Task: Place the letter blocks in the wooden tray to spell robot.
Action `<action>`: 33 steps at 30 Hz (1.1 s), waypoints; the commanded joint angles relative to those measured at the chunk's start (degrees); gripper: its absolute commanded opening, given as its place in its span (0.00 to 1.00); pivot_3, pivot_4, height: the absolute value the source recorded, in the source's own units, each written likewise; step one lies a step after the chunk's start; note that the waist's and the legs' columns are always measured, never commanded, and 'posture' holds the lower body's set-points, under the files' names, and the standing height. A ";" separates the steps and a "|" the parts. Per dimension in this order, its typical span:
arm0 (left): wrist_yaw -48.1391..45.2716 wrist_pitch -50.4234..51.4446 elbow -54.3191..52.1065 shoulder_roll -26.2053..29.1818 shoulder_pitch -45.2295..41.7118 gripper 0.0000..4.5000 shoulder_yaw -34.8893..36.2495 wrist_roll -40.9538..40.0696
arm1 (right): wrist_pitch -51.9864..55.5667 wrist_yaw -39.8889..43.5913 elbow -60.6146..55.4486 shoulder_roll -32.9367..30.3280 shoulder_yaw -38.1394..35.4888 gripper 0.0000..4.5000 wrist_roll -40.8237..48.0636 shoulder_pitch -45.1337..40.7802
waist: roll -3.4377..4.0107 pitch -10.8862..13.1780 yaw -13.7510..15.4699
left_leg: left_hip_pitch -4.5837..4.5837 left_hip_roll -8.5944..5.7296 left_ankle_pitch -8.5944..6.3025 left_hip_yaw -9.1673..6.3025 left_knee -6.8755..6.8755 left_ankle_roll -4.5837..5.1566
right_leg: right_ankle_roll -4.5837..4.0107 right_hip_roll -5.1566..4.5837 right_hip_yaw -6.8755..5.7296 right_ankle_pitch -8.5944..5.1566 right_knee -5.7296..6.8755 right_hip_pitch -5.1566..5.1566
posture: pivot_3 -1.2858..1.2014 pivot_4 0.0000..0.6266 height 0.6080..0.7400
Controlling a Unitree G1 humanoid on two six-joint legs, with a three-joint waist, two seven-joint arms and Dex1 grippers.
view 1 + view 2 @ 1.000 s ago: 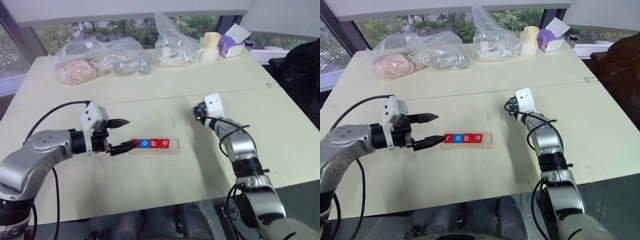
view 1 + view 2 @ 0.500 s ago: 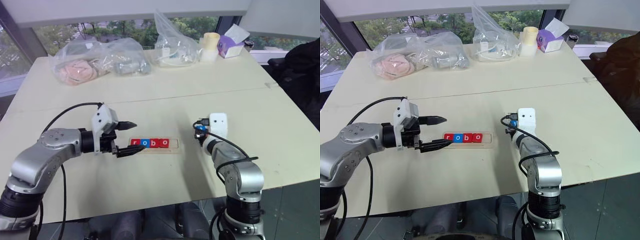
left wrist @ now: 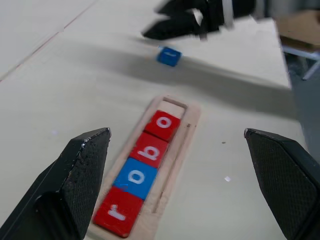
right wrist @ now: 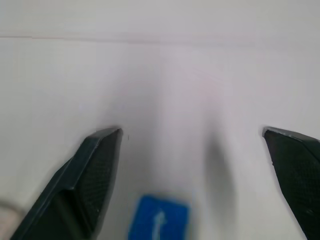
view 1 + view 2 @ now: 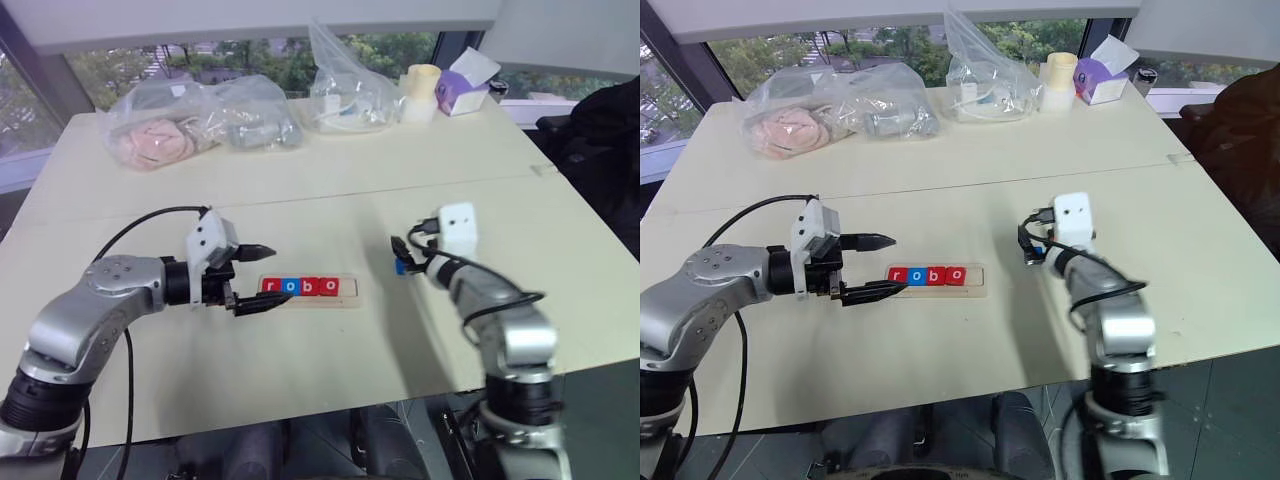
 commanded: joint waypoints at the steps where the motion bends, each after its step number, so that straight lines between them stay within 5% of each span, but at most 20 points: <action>1: -2.25 1.06 -4.19 3.43 2.66 1.00 4.27 -2.87 | -14.52 20.70 7.91 -9.91 2.88 0.99 3.09 0.80 | 0.00 0.00 -0.13 | 0.00 0.01 -0.03 0.00 -0.02 0.05 | 0.06 0.04 0.00 -0.05 0.00 -0.01 | 0.52 0.24 1.00; 8: -1.97 1.66 -10.14 8.58 10.23 1.00 8.12 -2.91 | -38.92 41.50 38.00 -17.18 8.90 0.99 -0.48 -9.57 | -0.02 0.10 -0.46 | 0.12 0.07 -0.05 0.07 0.09 0.08 | -0.02 0.14 0.02 -0.09 0.13 0.01 | 0.52 0.24 1.00; 12: 1.70 2.70 -12.85 7.96 13.76 1.00 10.13 -3.41 | -52.15 42.75 52.33 -15.96 12.79 0.99 -6.25 -15.51 | -0.06 0.13 -0.24 | 0.12 0.07 -0.04 0.07 0.10 0.08 | -0.05 0.14 0.02 -0.07 0.13 0.03 | 0.52 0.24 1.00; 20: 2.20 1.13 -14.40 9.73 19.15 1.00 10.64 -0.73 | -61.39 47.46 65.85 -13.04 15.20 0.99 -8.82 -21.44 | -0.07 0.15 -0.06 | 0.13 0.07 -0.04 0.09 0.11 0.07 | -0.24 0.14 0.04 0.05 0.13 0.05 | 0.52 0.24 1.00; 23: 2.14 1.11 -14.33 9.94 19.14 1.00 10.98 -0.64 | -63.09 49.09 68.05 -12.80 15.18 0.80 -9.19 -22.13 | -0.07 0.15 -0.13 | 0.20 0.07 -0.04 0.09 0.14 0.07 | -0.26 0.14 0.04 0.07 0.14 0.12 | 0.52 0.24 1.00; 28: 1.46 0.13 -13.08 10.41 19.36 1.00 10.72 0.59 | -60.90 48.44 67.87 -12.33 14.14 0.26 -8.53 -22.00 | -0.08 0.14 -0.11 | 0.23 0.07 -0.04 0.09 0.17 0.06 | -0.26 0.13 0.04 0.07 0.16 0.16 | 0.52 0.24 1.00; 33: 0.10 -3.52 -10.51 10.87 19.61 1.00 7.83 5.16 | -51.03 48.45 56.32 -10.87 12.87 0.26 -4.62 -19.93 | -0.06 0.15 -0.17 | 0.26 0.07 -0.04 0.09 0.13 0.06 | -0.28 0.13 0.05 0.08 0.17 0.17 | 0.52 0.24 1.00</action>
